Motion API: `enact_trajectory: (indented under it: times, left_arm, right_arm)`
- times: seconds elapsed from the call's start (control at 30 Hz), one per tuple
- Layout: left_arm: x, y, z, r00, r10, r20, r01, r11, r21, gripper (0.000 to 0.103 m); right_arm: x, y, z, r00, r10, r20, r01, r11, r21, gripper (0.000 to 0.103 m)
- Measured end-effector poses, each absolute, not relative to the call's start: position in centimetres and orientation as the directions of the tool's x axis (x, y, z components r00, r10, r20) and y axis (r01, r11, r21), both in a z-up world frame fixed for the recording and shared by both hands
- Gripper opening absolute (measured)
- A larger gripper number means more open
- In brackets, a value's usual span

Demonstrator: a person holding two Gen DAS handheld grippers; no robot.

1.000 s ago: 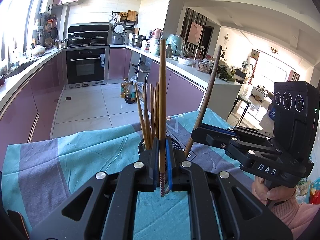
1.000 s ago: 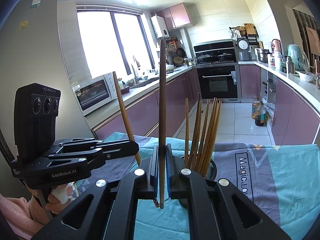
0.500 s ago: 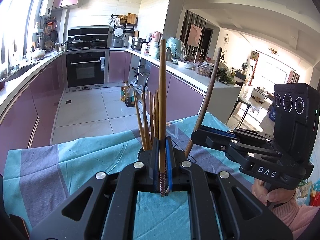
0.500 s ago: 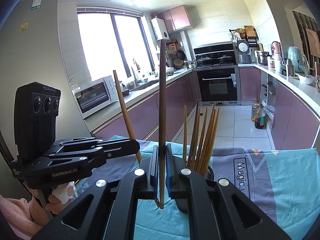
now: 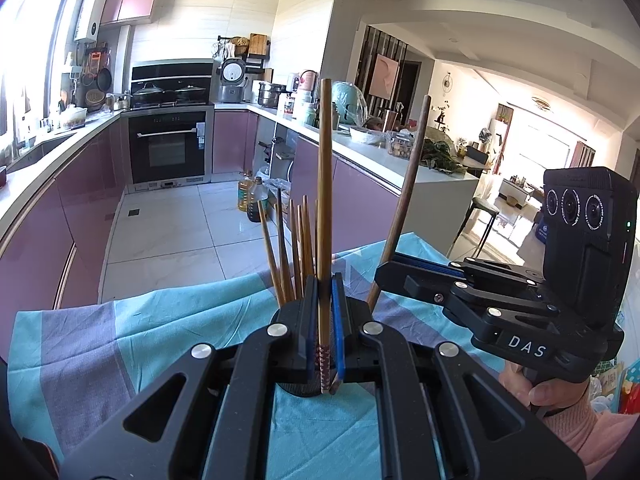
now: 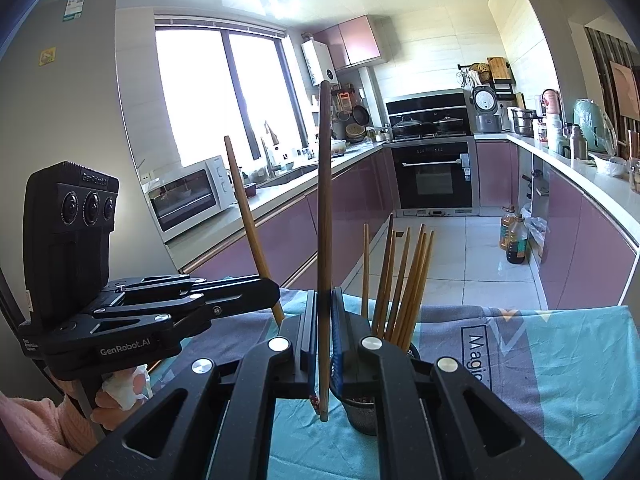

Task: Organize utensils
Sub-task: 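Lower both held chopsticks into the mesh holder among the others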

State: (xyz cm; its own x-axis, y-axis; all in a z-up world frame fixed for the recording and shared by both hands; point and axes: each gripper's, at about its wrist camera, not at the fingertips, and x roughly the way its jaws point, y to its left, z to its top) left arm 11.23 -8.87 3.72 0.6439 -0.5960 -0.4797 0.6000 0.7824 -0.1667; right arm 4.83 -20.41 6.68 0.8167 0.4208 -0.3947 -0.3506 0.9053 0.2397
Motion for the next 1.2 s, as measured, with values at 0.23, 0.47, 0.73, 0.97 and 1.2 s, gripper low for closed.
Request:
enact_trajectory:
  times: [0.23, 0.47, 0.73, 0.97, 1.2]
  left_arm:
    - [10.9, -8.7, 4.2, 0.653, -0.597, -0.466, 0.604, 0.782, -0.154, 0.007]
    - [10.9, -8.4, 4.3, 0.659, -0.594, -0.462, 0.600, 0.785, -0.153, 0.007]
    - [10.5, -8.2, 4.3, 0.660, -0.595, -0.459, 0.602, 0.784, -0.150, 0.007]
    - [10.8, -8.4, 4.7, 0.661, -0.596, -0.455, 0.601, 0.784, -0.153, 0.007]
    - [10.8, -8.6, 4.9, 0.661, -0.600, -0.451, 0.604, 0.782, -0.155, 0.007]
  right_arm:
    - [4.6, -20.4, 7.0, 0.823, 0.418, -0.384, -0.351, 0.906, 0.235, 0.006]
    - [4.7, -20.5, 7.4, 0.826, 0.418, -0.377, -0.351, 0.906, 0.235, 0.006]
    - [4.8, -20.5, 7.4, 0.825, 0.418, -0.380, -0.351, 0.907, 0.233, 0.006]
    - [4.9, -20.4, 7.5, 0.825, 0.418, -0.380, -0.351, 0.907, 0.234, 0.006]
    - [4.9, -20.4, 7.5, 0.825, 0.418, -0.381, -0.351, 0.907, 0.234, 0.006]
